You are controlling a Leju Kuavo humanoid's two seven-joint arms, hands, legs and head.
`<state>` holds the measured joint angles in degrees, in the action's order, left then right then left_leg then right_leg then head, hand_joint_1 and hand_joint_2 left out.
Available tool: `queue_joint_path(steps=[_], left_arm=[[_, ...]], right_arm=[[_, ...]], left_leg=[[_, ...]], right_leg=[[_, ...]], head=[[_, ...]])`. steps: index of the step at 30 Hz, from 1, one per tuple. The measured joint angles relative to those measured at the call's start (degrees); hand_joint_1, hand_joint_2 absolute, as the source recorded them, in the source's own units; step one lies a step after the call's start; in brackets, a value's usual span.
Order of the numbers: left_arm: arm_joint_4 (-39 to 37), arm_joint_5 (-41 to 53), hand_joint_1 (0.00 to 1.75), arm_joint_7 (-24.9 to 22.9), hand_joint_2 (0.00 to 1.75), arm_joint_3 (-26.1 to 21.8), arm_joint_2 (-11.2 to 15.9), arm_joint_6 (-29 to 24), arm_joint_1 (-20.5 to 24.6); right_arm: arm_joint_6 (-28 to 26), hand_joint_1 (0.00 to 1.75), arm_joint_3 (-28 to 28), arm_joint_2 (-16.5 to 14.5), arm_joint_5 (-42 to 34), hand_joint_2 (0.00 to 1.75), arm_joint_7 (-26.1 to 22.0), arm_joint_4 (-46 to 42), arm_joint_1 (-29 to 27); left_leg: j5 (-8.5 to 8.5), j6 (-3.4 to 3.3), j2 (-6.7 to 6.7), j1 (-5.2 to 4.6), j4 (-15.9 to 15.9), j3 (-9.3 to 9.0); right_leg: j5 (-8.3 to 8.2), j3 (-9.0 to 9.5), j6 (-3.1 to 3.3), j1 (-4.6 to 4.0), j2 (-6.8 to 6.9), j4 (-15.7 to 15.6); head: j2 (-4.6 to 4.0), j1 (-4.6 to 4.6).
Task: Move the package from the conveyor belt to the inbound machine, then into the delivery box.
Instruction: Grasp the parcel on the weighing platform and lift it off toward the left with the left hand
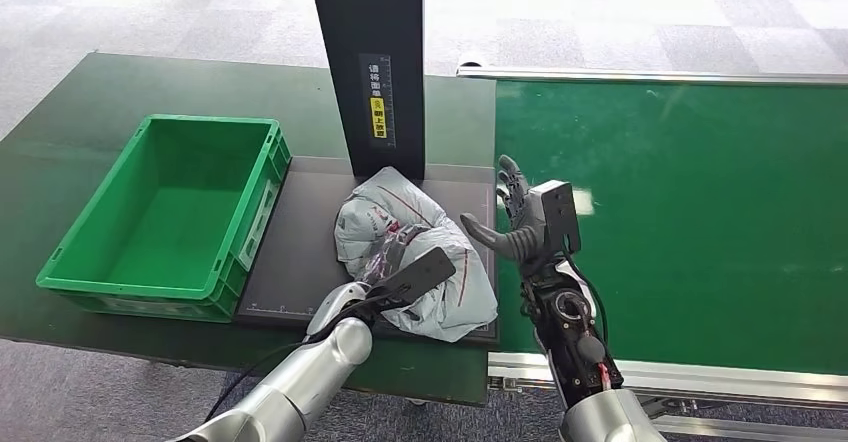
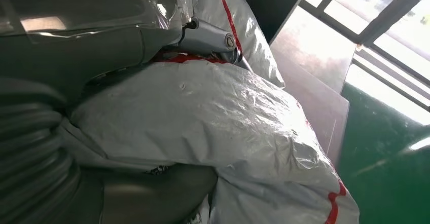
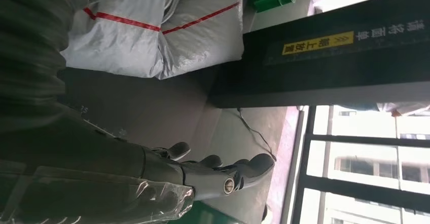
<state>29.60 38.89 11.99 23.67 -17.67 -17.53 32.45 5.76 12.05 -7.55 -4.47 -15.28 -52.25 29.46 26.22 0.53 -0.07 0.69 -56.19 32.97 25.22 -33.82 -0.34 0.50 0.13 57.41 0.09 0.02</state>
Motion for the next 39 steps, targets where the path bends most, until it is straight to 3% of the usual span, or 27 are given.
queue_joint_path(steps=[12, 21, 27, 30, 34, 39], left_arm=[[7.10, -2.91, 1.75, 4.74, 1.75, -5.43, 0.27, -3.55, -4.77], [20.06, -18.25, 1.75, 18.54, 1.75, -9.53, 0.47, -3.42, -11.46], [34.10, -20.19, 1.75, 25.64, 1.75, -9.52, 1.44, -11.93, -15.92], [39.65, -15.73, 1.75, 25.23, 1.75, -9.30, 2.16, -17.75, -16.82], [43.91, -1.94, 1.75, 21.90, 1.75, -10.72, 2.74, -21.78, -16.73], [45.11, 18.99, 1.75, 12.98, 1.75, -18.48, 2.50, -22.14, -13.97]], right_arm=[[0.83, 0.00, 1.58, 0.50, 1.53, 1.75, 1.23, 1.80, -0.09], [0.52, 0.00, 2.18, 1.07, 1.19, 1.75, 0.40, 1.80, -0.08], [0.37, 0.00, 2.61, 1.45, 0.89, 1.75, -0.32, 1.80, 0.03], [0.16, 0.00, 2.88, 1.54, 0.81, 1.75, -0.80, 1.99, 0.26], [-0.02, 0.00, 3.37, 1.56, 1.13, 1.75, -1.75, 2.73, 0.56], [-0.12, 0.00, 4.13, 1.44, 1.93, 1.75, -3.15, 4.67, 1.45]], left_leg=[[0.01, 0.00, 0.00, 0.00, 0.00, 0.04], [0.01, 0.00, -0.02, 0.00, -0.01, 0.30], [0.01, 0.01, -0.04, 0.00, -0.01, 0.43], [0.01, 0.01, -0.03, 0.00, -0.01, 0.44], [0.00, 0.00, -0.03, 0.00, -0.01, 0.44], [-0.02, 0.02, -0.04, 0.01, -0.01, 0.42]], right_leg=[[0.01, -0.06, 0.00, 0.00, -0.01, 0.00], [0.01, -0.35, 0.00, -0.01, -0.01, 0.00], [0.01, -0.48, 0.00, -0.01, -0.04, 0.01], [0.02, -0.48, 0.00, -0.01, -0.03, 0.01], [0.01, -0.47, 0.00, -0.01, -0.03, 0.01], [-0.01, -0.47, 0.02, -0.02, -0.04, 0.01]], head=[[0.00, 0.01], [0.00, 0.01], [0.00, -0.01], [0.00, 0.00], [0.00, 0.01], [0.00, 0.01]])
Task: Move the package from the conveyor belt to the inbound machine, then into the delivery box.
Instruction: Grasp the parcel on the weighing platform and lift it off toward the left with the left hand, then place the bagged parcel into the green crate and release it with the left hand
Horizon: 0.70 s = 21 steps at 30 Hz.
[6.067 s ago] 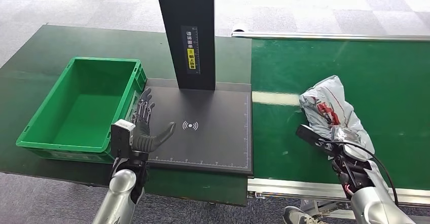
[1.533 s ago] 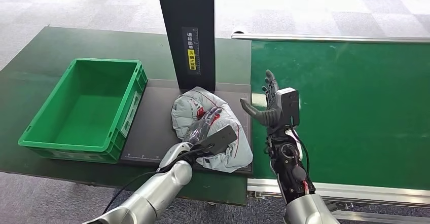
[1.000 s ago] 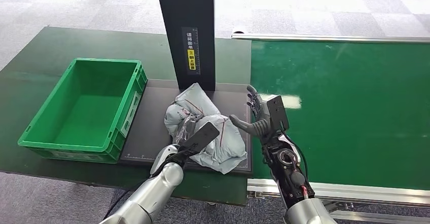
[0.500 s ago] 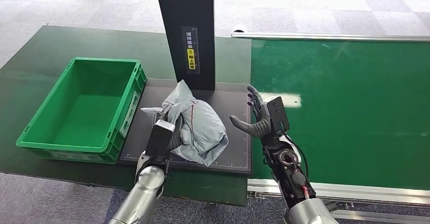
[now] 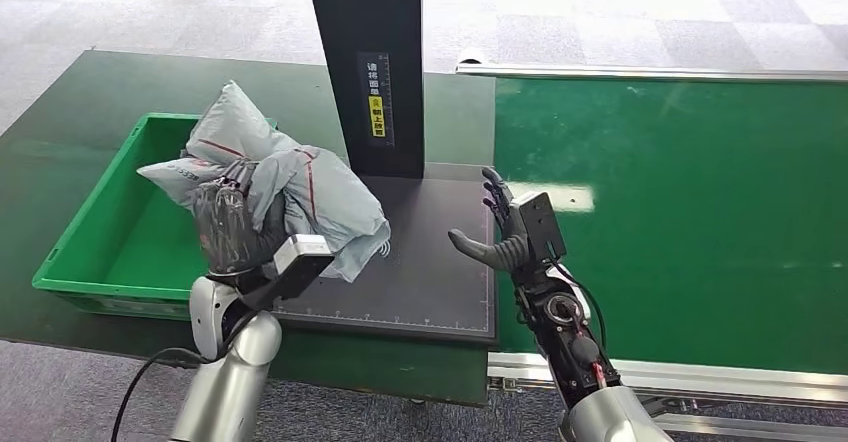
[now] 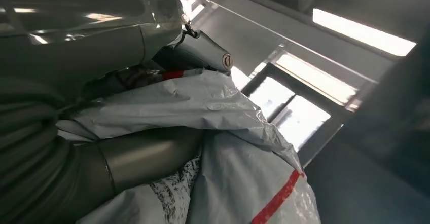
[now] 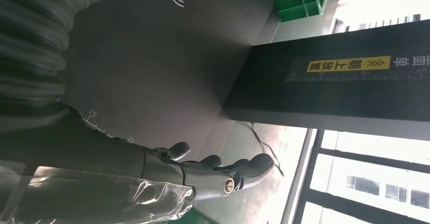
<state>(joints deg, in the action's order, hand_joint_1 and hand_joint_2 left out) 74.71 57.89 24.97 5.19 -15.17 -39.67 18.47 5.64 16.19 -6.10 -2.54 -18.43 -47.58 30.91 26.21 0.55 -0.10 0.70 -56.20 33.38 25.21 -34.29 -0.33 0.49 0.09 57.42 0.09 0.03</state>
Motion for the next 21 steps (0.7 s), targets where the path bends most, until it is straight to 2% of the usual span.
queue_joint_path(steps=[5, 12, 13, 16, 17, 21], left_arm=[[-5.93, 7.47, 1.75, -14.64, 1.75, -7.11, 2.54, 0.00, 7.02], [-21.36, 7.83, 1.75, -23.89, 1.75, -11.06, 8.17, 0.29, 16.51], [-23.40, 7.38, 1.69, -24.46, 1.75, -11.42, 8.87, 0.49, 17.51], [-28.05, 6.29, 0.38, -25.38, 1.75, -12.36, 10.40, 1.36, 19.76], [-29.34, 6.01, 0.00, -25.56, 1.75, -12.62, 10.80, 1.49, 20.33], [-33.30, 4.14, 0.00, -24.71, 1.75, -13.50, 11.98, 1.44, 21.80]], right_arm=[[0.25, 0.00, 0.69, -0.17, 0.14, 1.75, -0.20, 1.41, 0.78], [0.73, 0.00, 1.20, -0.16, 0.32, 1.75, -0.02, 2.25, 0.86], [0.76, 0.00, 1.22, -0.15, 0.37, 1.75, -0.02, 2.34, 0.86], [0.79, 0.00, 1.24, -0.10, 0.43, 1.75, -0.08, 2.60, 0.86], [0.79, 0.00, 1.25, -0.08, 0.46, 1.75, -0.14, 2.67, 0.86], [0.92, 0.00, 1.26, 0.01, 0.64, 1.75, -0.49, 2.89, 0.86]], left_leg=[[-0.04, 0.02, 0.00, 0.03, 0.00, -0.02], [-0.04, 0.02, 0.00, 0.02, 0.00, 0.00], [-0.04, 0.02, -0.01, 0.02, -0.01, 0.00], [-0.04, 0.02, 0.00, 0.02, -0.01, 0.00], [-0.03, 0.02, 0.00, 0.02, -0.01, 0.01], [-0.03, 0.02, 0.00, 0.02, -0.01, 0.01]], right_leg=[[-0.01, 0.00, 0.01, -0.05, 0.00, 0.02], [-0.01, -0.01, 0.01, -0.04, -0.01, 0.03], [-0.01, -0.01, 0.01, -0.04, -0.01, 0.03], [-0.01, -0.02, 0.01, -0.04, -0.01, 0.02], [-0.01, -0.02, 0.01, -0.04, -0.01, 0.02], [-0.01, -0.03, 0.01, -0.04, -0.01, 0.02]], head=[[0.00, -0.01], [0.00, 0.01], [0.00, 0.01], [0.00, 0.01], [0.00, 0.01], [0.00, 0.01]])
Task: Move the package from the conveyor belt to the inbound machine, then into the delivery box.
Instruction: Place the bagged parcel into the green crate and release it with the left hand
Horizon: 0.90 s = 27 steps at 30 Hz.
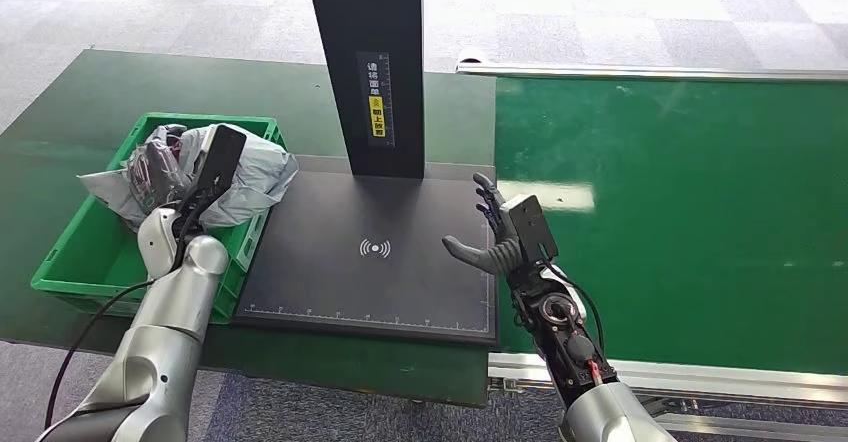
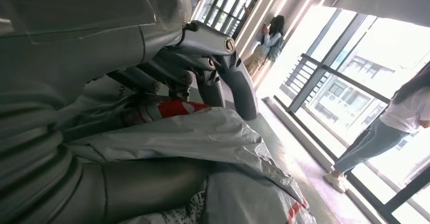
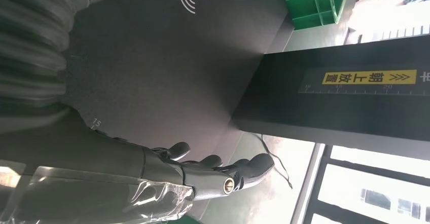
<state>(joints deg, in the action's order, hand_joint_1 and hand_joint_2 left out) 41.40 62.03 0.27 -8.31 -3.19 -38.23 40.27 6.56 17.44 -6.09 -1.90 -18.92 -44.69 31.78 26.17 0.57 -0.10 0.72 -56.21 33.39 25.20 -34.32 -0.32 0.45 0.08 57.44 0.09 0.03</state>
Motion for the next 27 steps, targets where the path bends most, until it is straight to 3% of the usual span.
queue_joint_path(steps=[7, 13, 15, 17, 22, 27], left_arm=[[-2.55, -6.66, 0.00, 8.80, 1.75, -2.60, 0.36, -1.52, 1.00], [4.31, -8.61, 0.00, 28.14, 1.75, -12.36, -3.32, -1.64, 0.62], [7.53, -11.74, 0.00, 34.75, 1.75, -15.89, -5.06, -1.66, 0.45], [11.25, -17.46, 0.00, 38.40, 1.75, -17.80, -6.62, -1.66, -0.35], [20.96, -34.92, 0.00, 39.71, 1.75, -14.11, -8.53, -1.66, -5.59], [29.91, -47.91, 0.00, 39.93, 1.75, -2.69, -8.75, 0.43, -13.67]], right_arm=[[0.02, 0.00, 0.10, -0.01, 0.39, 1.75, -0.42, 0.73, 0.52], [-0.06, 0.00, 0.80, -0.13, 0.44, 1.75, -0.77, 1.68, 1.35], [-0.20, 0.00, 0.97, -0.15, 0.43, 1.75, -0.93, 1.85, 1.53], [-0.38, 0.00, 1.04, -0.16, 0.34, 1.75, -1.15, 1.89, 1.59], [-1.03, 0.00, 1.05, 0.02, -0.37, 1.75, -1.63, 1.89, 1.57], [-2.00, 0.00, 1.04, 0.22, -1.51, 1.75, -2.66, 1.83, 1.56]], left_leg=[[-0.01, 0.00, 0.00, 0.00, 0.00, 0.00], [0.00, 0.00, -0.01, 0.00, 0.00, 0.00], [0.00, 0.00, -0.01, 0.00, -0.01, 0.00], [0.00, 0.00, -0.01, 0.00, 0.00, -0.01], [0.01, 0.00, 0.00, 0.00, 0.00, -0.01], [0.01, -0.01, 0.00, -0.02, 0.00, -0.01]], right_leg=[[0.00, 0.01, 0.00, 0.00, 0.00, 0.00], [0.00, 0.01, 0.00, 0.01, 0.00, 0.00], [0.00, 0.01, 0.00, 0.01, 0.00, 0.00], [0.00, 0.01, 0.00, 0.01, 0.00, 0.00], [0.01, 0.01, 0.00, 0.00, -0.01, -0.01], [0.01, 0.02, 0.00, 0.02, -0.01, -0.02]], head=[[0.00, 0.00], [0.00, 0.01], [0.00, 0.00], [0.00, -0.01], [0.00, 0.00], [0.00, 0.01]])
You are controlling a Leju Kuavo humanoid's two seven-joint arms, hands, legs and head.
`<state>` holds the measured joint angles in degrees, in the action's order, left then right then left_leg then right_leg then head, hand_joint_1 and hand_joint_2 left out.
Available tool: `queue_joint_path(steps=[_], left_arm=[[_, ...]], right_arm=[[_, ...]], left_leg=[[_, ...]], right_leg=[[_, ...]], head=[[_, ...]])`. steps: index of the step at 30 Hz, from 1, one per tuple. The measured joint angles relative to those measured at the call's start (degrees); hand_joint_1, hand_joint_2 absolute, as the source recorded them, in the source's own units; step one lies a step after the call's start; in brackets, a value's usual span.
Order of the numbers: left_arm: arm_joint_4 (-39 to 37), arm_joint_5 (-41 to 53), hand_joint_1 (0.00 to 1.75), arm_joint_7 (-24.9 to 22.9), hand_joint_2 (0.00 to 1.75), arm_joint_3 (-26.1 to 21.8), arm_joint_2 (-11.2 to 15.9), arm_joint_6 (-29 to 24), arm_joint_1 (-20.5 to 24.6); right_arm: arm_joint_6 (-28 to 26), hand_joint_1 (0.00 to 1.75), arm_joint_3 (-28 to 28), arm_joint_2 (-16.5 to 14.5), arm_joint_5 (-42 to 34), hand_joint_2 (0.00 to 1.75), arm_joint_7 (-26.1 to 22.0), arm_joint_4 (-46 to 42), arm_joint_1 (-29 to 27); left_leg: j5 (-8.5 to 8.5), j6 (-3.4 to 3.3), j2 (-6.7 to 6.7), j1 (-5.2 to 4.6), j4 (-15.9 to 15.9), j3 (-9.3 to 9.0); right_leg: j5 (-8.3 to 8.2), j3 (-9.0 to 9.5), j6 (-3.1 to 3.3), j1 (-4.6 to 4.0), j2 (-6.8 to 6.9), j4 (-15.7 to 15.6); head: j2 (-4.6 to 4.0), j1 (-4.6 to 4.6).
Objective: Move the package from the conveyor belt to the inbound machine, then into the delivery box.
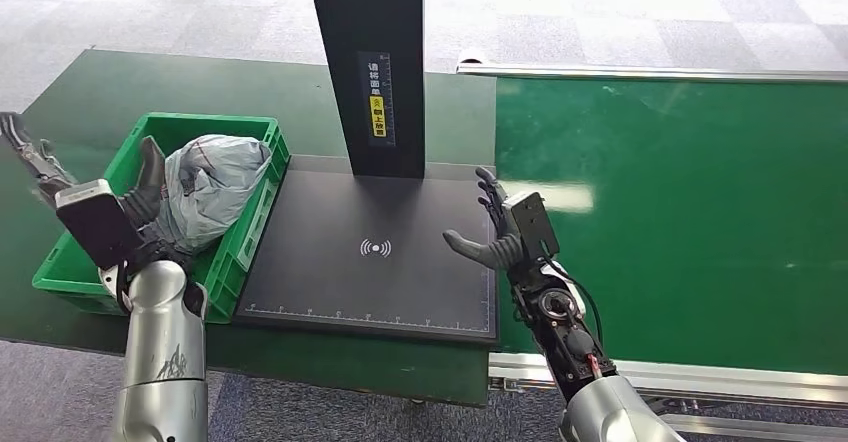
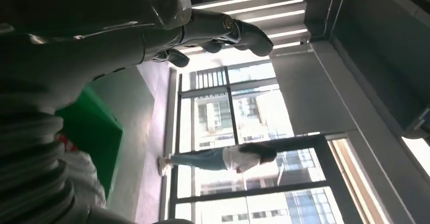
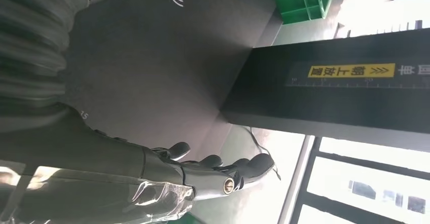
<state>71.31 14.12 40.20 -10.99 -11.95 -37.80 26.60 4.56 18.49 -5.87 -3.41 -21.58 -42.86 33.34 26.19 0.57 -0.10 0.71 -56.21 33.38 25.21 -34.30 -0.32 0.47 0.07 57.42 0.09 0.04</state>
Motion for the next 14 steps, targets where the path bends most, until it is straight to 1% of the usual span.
queue_joint_path(steps=[3, 7, 9, 12, 14], left_arm=[[4.23, -5.10, 0.00, 0.02, 1.75, 7.02, -0.11, 3.21, -4.35], [6.40, -7.42, 0.00, -0.18, 1.75, 14.42, -0.08, 7.96, -7.63], [6.28, -5.56, 0.00, -1.46, 1.75, 17.73, 0.00, 10.50, -8.47], [4.31, 1.77, 0.00, -6.07, 1.75, 22.44, 0.43, 14.57, -8.73], [2.49, 2.60, 0.00, -7.60, 1.75, 23.92, 0.49, 17.37, -8.73]], right_arm=[[-0.82, 0.00, -0.02, 0.02, -0.56, 1.75, -0.83, -0.19, 0.01], [-1.56, 0.00, -0.05, 0.00, -1.09, 1.75, -1.25, -0.55, 0.05], [-2.23, 0.00, -0.16, -0.09, -1.63, 1.75, -1.35, -0.73, 0.07], [-4.00, 0.00, -0.40, -0.39, -2.59, 1.75, -1.45, -0.86, 0.13], [-4.91, 0.00, -0.55, -0.61, -3.11, 1.75, -1.57, -0.97, 0.16]], left_leg=[[0.01, -0.01, 0.00, -0.02, 0.00, 0.00], [0.02, -0.02, 0.01, -0.02, 0.00, 0.00], [0.02, -0.02, 0.01, -0.02, 0.00, 0.00], [0.01, -0.02, 0.01, -0.02, 0.00, 0.00], [0.01, -0.02, -0.05, -0.02, 0.00, -0.01]], right_leg=[[0.00, 0.00, 0.00, 0.02, 0.00, -0.01], [0.00, 0.00, -0.01, 0.03, 0.00, -0.02], [0.00, 0.00, 0.00, 0.03, 0.00, -0.02], [0.00, 0.01, 0.00, 0.03, 0.01, -0.02], [-0.01, 0.01, 0.00, 0.02, -0.03, -0.02]], head=[[0.00, 0.00], [0.00, -0.01], [0.00, -0.02], [0.00, -0.01], [0.00, -0.01]])
